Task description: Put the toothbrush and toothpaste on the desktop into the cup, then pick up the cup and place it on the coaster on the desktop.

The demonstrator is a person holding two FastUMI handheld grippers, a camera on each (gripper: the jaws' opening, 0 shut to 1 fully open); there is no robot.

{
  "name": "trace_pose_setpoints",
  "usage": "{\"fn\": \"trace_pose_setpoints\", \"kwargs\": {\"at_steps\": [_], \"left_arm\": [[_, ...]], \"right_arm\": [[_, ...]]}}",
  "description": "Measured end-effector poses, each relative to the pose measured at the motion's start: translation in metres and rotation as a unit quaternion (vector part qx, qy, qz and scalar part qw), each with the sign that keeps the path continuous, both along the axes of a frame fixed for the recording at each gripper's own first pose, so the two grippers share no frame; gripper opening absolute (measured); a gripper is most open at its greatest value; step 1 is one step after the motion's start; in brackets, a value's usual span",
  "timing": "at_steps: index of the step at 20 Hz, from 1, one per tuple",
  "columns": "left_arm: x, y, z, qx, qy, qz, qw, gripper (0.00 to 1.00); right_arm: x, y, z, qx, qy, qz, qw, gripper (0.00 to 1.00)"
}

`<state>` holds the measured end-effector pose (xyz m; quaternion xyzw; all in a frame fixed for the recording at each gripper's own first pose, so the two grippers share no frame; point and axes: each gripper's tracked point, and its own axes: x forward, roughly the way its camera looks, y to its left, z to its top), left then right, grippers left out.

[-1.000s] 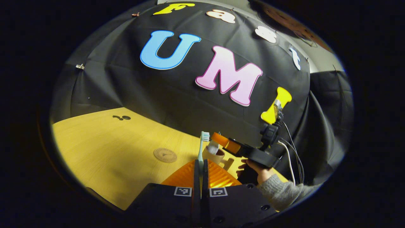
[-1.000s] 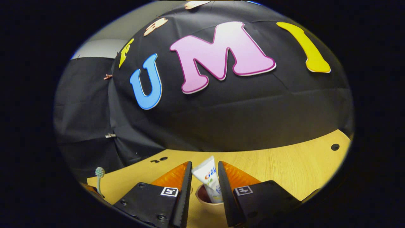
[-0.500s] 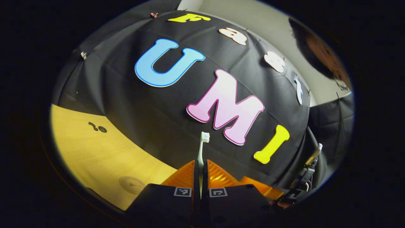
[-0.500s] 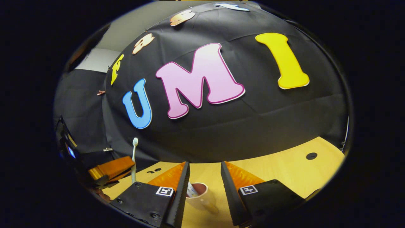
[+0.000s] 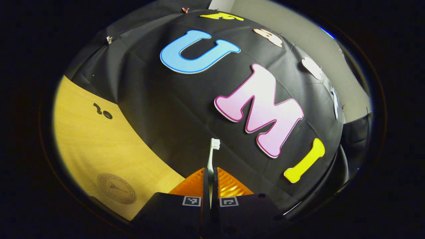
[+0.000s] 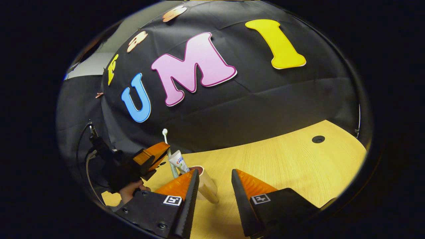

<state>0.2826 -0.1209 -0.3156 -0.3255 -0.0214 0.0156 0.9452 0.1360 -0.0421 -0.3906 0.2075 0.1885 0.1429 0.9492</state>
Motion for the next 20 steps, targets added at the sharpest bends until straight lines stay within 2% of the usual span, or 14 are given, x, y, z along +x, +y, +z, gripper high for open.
{"fn": "trace_pose_setpoints", "kwargs": {"at_steps": [8, 11, 13, 15, 20], "left_arm": [[0.017, -0.012, -0.011, 0.064, -0.015, 0.015, 0.998, 0.06], [0.019, 0.003, -0.016, 0.046, -0.032, 0.029, 0.998, 0.06], [0.02, 0.005, -0.027, 0.028, -0.023, 0.032, 0.999, 0.06], [0.011, 0.001, -0.033, 0.02, -0.02, 0.026, 0.999, 0.06], [-0.008, -0.023, -0.033, 0.051, -0.018, -0.017, 0.998, 0.06]], "right_arm": [[0.002, -0.001, -0.016, 0.018, 0.017, 0.009, 1.0, 0.6], [0.0, 0.006, -0.022, 0.012, 0.019, 0.026, 0.999, 0.6], [0.0, 0.006, -0.024, 0.011, 0.02, 0.029, 0.999, 0.6], [0.0, 0.007, -0.023, 0.01, 0.019, 0.03, 0.999, 0.6], [0.002, 0.015, -0.024, -0.015, 0.024, 0.068, 0.997, 0.6]]}}
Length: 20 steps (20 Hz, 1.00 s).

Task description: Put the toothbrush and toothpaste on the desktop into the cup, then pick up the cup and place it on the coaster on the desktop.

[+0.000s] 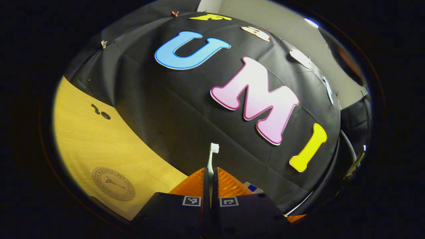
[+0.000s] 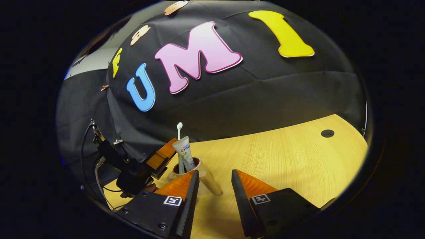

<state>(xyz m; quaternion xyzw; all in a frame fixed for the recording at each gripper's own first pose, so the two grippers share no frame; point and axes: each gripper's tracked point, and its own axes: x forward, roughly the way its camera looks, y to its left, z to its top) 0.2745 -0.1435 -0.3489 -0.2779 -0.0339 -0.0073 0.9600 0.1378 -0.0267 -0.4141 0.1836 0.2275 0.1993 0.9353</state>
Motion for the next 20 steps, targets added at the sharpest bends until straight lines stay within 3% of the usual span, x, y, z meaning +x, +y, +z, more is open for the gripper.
{"fn": "trace_pose_setpoints", "kwargs": {"at_steps": [4, 5, 6, 7, 8, 11, 13, 17, 20], "left_arm": [[-0.018, -0.005, -0.01, 0.017, 0.011, -0.006, 1.0, 0.06], [-0.023, -0.005, -0.009, 0.017, 0.011, -0.009, 1.0, 0.07], [-0.027, -0.006, -0.008, 0.016, 0.007, -0.01, 1.0, 0.07], [-0.033, -0.006, -0.005, 0.018, 0.003, -0.013, 1.0, 0.09], [-0.034, -0.006, -0.003, 0.025, 0.001, -0.014, 1.0, 0.04], [-0.045, -0.008, 0.007, 0.042, -0.014, -0.029, 0.999, 0.11], [-0.054, -0.01, 0.013, 0.058, -0.021, -0.042, 0.997, 0.13], [-0.064, -0.011, 0.009, 0.061, -0.009, -0.06, 0.996, 0.31], [-0.075, -0.006, 0.003, 0.059, 0.016, -0.07, 0.996, 0.31]], "right_arm": [[0.004, -0.001, 0.002, -0.033, -0.005, 0.03, 0.999, 0.61], [0.005, -0.002, 0.002, -0.035, -0.004, 0.034, 0.999, 0.53], [0.006, -0.003, 0.003, -0.036, -0.004, 0.037, 0.999, 0.63], [0.006, -0.004, 0.003, -0.037, -0.004, 0.04, 0.999, 0.65], [0.006, -0.004, 0.004, -0.039, -0.004, 0.044, 0.998, 0.66], [0.003, -0.001, 0.009, -0.054, -0.02, 0.072, 0.996, 0.67], [0.0, 0.005, 0.013, -0.069, -0.028, 0.115, 0.991, 0.71], [-0.002, 0.018, 0.002, -0.091, -0.014, 0.162, 0.983, 0.74], [-0.005, 0.029, -0.007, -0.112, -0.015, 0.199, 0.974, 0.75]]}}
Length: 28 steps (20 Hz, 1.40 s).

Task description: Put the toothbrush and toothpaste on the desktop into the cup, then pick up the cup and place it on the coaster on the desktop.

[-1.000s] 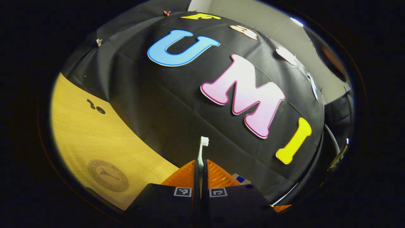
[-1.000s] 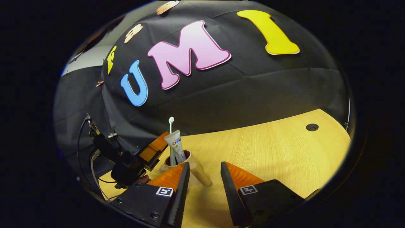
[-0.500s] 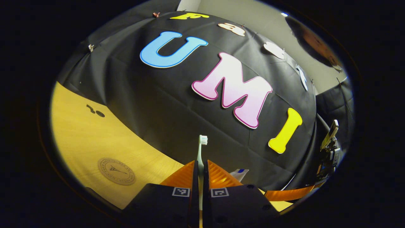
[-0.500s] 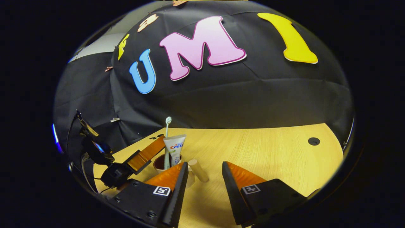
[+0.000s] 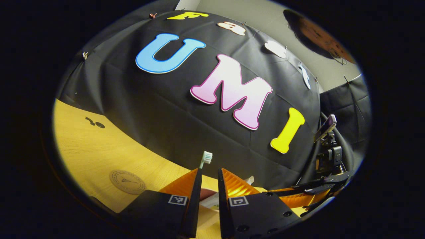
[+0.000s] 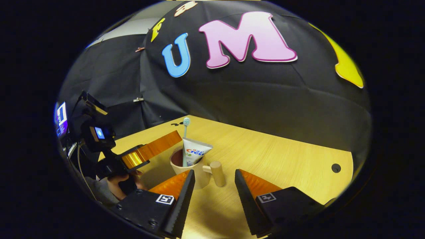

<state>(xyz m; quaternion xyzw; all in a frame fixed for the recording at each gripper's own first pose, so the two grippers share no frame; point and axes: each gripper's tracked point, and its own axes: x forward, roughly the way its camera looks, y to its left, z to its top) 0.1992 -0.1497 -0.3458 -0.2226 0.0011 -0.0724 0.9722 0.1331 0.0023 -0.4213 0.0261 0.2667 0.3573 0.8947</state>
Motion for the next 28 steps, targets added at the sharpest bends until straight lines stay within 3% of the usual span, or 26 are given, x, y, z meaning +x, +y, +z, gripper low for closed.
{"fn": "trace_pose_setpoints", "kwargs": {"at_steps": [1, 2, 3, 7, 12, 16, 20, 28], "left_arm": [[-0.007, 0.001, 0.0, 0.0, 0.007, -0.005, 1.0, 0.23], [-0.013, 0.003, -0.002, 0.004, 0.016, -0.01, 1.0, 0.25], [-0.021, 0.006, -0.005, 0.011, 0.029, -0.014, 0.999, 0.4], [-0.061, 0.025, -0.024, 0.052, 0.087, -0.03, 0.994, 0.56], [-0.107, 0.039, -0.038, 0.072, 0.133, -0.047, 0.987, 0.57], [-0.117, 0.038, -0.039, 0.06, 0.148, -0.053, 0.986, 0.58], [-0.118, 0.038, -0.04, 0.053, 0.155, -0.056, 0.985, 0.57], [-0.127, 0.052, -0.037, 0.043, 0.162, -0.063, 0.984, 0.58]], "right_arm": [[0.001, 0.003, -0.002, -0.009, -0.002, 0.012, 1.0, 0.75], [0.003, 0.005, -0.006, -0.02, -0.003, 0.024, 1.0, 0.75], [0.005, 0.006, -0.011, -0.033, -0.003, 0.037, 0.999, 0.75], [0.007, 0.01, -0.043, -0.085, 0.002, 0.102, 0.991, 0.76], [0.01, 0.026, -0.073, -0.106, 0.017, 0.17, 0.98, 0.75], [0.009, 0.04, -0.071, -0.111, 0.011, 0.206, 0.972, 0.75], [-0.002, 0.04, -0.069, -0.132, 0.022, 0.224, 0.965, 0.82], [-0.017, 0.064, -0.08, -0.167, 0.055, 0.239, 0.955, 0.79]]}}
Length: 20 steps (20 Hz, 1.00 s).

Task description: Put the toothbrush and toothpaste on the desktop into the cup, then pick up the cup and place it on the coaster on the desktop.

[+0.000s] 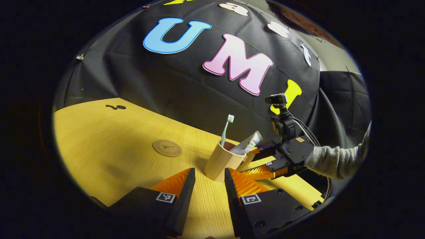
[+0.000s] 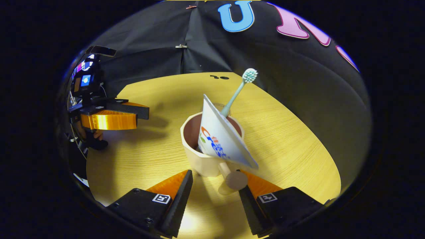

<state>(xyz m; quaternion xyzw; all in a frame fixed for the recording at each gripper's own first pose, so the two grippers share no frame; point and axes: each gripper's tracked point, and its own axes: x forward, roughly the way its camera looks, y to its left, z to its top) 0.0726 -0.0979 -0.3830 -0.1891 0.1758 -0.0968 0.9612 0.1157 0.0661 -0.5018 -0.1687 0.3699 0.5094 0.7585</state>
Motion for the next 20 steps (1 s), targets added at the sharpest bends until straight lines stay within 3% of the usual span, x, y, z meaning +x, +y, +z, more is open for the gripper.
{"fn": "trace_pose_setpoints", "kwargs": {"at_steps": [1, 2, 5, 7, 11, 17, 20], "left_arm": [[-0.002, 0.004, 0.0, -0.001, 0.0, 0.0, 1.0, 0.57], [-0.002, 0.007, 0.001, -0.001, 0.001, 0.0, 1.0, 0.57], [-0.007, 0.017, 0.003, -0.006, 0.003, 0.005, 1.0, 0.58], [-0.012, 0.022, 0.002, -0.012, 0.006, 0.007, 1.0, 0.58], [-0.017, 0.038, 0.005, -0.016, 0.008, 0.014, 1.0, 0.57], [-0.021, 0.057, 0.006, -0.018, 0.009, 0.022, 1.0, 0.58], [-0.023, 0.064, 0.007, -0.017, 0.01, 0.026, 0.999, 0.57]], "right_arm": [[-0.003, 0.003, -0.002, -0.007, 0.008, 0.003, 1.0, 0.77], [-0.007, 0.008, -0.006, -0.012, 0.018, 0.006, 1.0, 0.64], [-0.012, 0.004, -0.01, -0.034, 0.017, 0.006, 0.999, 0.55], [-0.01, -0.001, -0.016, -0.055, 0.013, 0.003, 0.998, 0.35], [-0.017, -0.002, -0.019, -0.068, 0.053, -0.026, 0.996, 0.32], [-0.004, 0.001, -0.018, -0.057, 0.02, -0.087, 0.994, 0.24], [-0.002, 0.008, -0.016, -0.056, 0.017, -0.094, 0.994, 0.24]]}}
